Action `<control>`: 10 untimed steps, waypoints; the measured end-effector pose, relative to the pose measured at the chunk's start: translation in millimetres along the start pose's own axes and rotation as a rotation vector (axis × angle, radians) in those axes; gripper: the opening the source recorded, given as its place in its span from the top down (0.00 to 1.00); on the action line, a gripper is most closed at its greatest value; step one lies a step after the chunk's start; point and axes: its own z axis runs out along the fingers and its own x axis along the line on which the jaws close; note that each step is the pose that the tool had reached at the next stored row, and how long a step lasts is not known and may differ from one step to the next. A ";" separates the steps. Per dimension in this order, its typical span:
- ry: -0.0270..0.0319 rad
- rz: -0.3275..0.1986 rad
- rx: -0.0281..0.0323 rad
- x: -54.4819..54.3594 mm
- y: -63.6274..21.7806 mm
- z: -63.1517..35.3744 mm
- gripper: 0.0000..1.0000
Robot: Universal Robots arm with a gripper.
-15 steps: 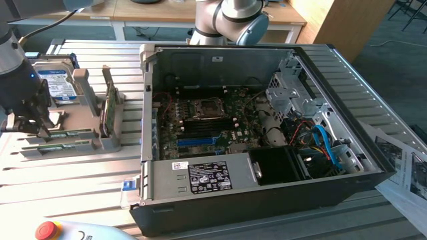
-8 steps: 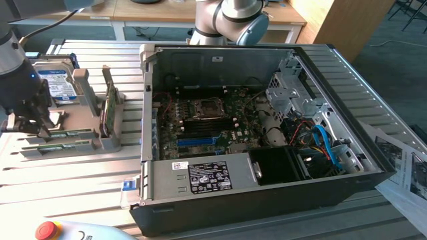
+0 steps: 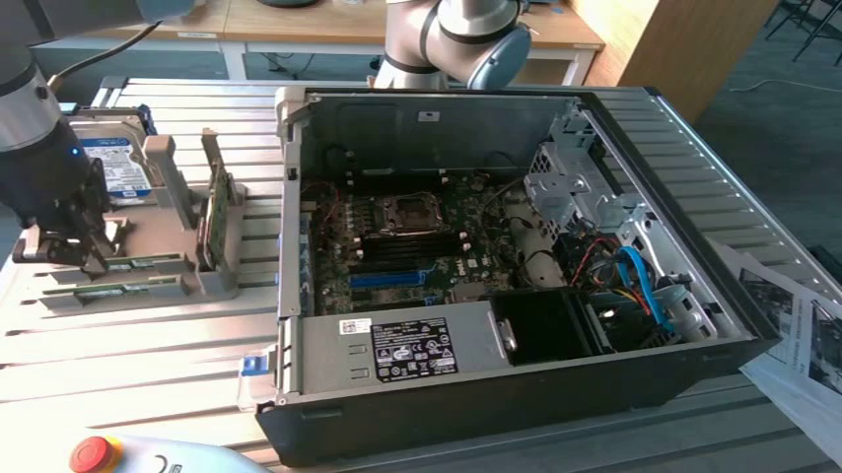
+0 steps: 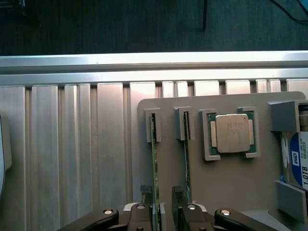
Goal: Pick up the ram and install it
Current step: 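Pick up the ram and move it above insertion slot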
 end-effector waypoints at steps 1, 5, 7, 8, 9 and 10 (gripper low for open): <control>0.0000 0.000 0.0000 0.2 -1.0 0.0 0.70; 0.0000 -0.003 0.0000 0.2 -3.5 -0.1 0.70; 0.0001 -0.004 -0.0001 0.2 -3.5 -0.1 0.70; 0.0002 -0.004 -0.0001 0.2 -3.6 -0.1 0.70; 0.0003 -0.004 -0.0003 0.2 -3.7 -0.2 0.70; 0.0003 -0.007 -0.0003 0.2 -3.8 -0.2 0.70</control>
